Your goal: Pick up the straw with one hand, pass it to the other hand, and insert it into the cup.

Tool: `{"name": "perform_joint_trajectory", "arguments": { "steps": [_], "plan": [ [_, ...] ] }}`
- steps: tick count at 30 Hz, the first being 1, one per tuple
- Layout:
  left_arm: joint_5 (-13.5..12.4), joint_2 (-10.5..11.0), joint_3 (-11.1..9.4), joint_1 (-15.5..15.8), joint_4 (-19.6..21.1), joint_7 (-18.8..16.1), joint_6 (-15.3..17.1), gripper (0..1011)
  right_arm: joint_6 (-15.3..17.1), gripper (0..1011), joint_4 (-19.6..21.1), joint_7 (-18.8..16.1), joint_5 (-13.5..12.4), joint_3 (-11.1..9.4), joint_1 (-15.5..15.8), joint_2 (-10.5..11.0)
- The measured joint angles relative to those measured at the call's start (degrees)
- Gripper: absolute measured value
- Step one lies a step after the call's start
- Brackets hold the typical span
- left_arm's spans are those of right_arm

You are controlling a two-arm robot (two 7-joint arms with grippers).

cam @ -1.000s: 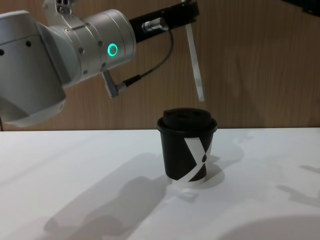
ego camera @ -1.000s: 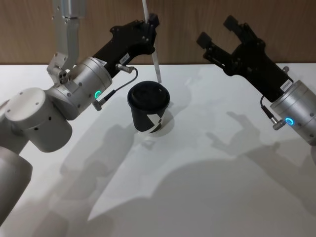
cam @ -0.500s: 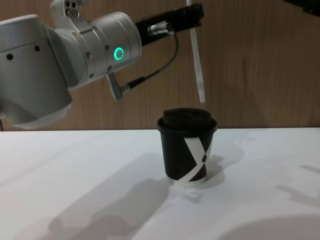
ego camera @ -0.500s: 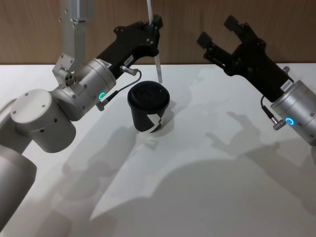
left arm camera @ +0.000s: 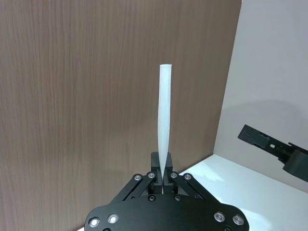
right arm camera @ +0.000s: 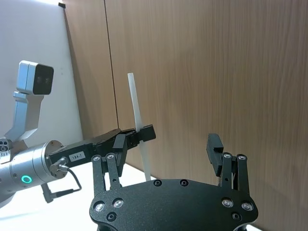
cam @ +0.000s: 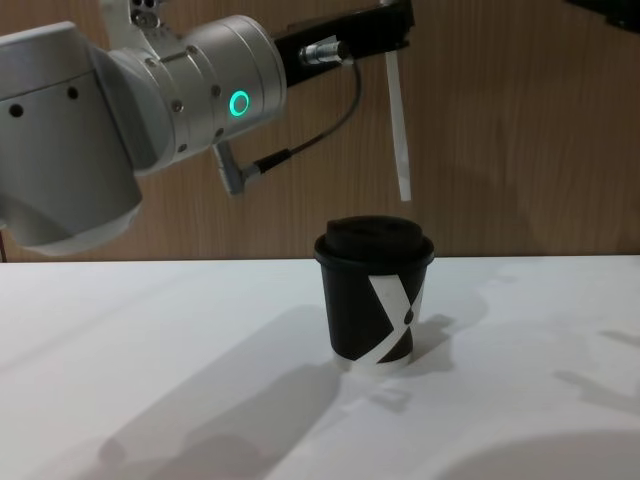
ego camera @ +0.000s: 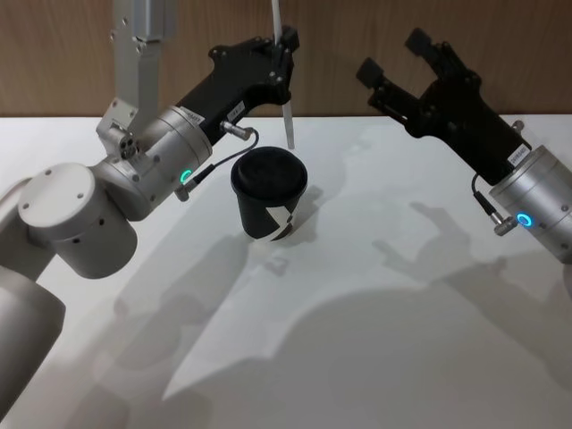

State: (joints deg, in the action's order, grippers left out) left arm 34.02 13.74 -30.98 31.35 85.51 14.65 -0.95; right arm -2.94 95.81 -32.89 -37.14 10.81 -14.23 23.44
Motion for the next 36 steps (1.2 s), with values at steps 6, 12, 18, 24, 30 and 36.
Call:
{"name": "perform_joint_trajectory", "arguments": {
  "steps": [6,12,18,24,30,36],
  "plan": [
    [-0.5,0.2,0.2,-0.3,0.5,0.0,0.3,11,0.0,1001,0.0,0.0,0.0,0.0,0.0,0.0],
    [-0.8,0.3,0.5,-0.7,1.1,-0.3,0.9,11,0.0,1001,0.0,0.0,0.0,0.0,0.0,0.0],
    [-0.9,0.4,0.9,-1.1,1.4,-0.4,1.4,12,0.0,1001,0.0,0.0,0.0,0.0,0.0,0.0],
    [-0.9,0.2,1.2,-1.2,1.3,0.0,1.8,11,0.0,1001,0.0,0.0,0.0,0.0,0.0,0.0],
    [-0.9,-0.1,1.3,-1.2,0.9,0.3,2.2,11,0.0,1001,0.0,0.0,0.0,0.0,0.0,0.0],
    [-0.9,-0.4,1.5,-1.2,0.5,0.6,2.7,11,0.0,1001,0.0,0.0,0.0,0.0,0.0,0.0]
  ]
}}
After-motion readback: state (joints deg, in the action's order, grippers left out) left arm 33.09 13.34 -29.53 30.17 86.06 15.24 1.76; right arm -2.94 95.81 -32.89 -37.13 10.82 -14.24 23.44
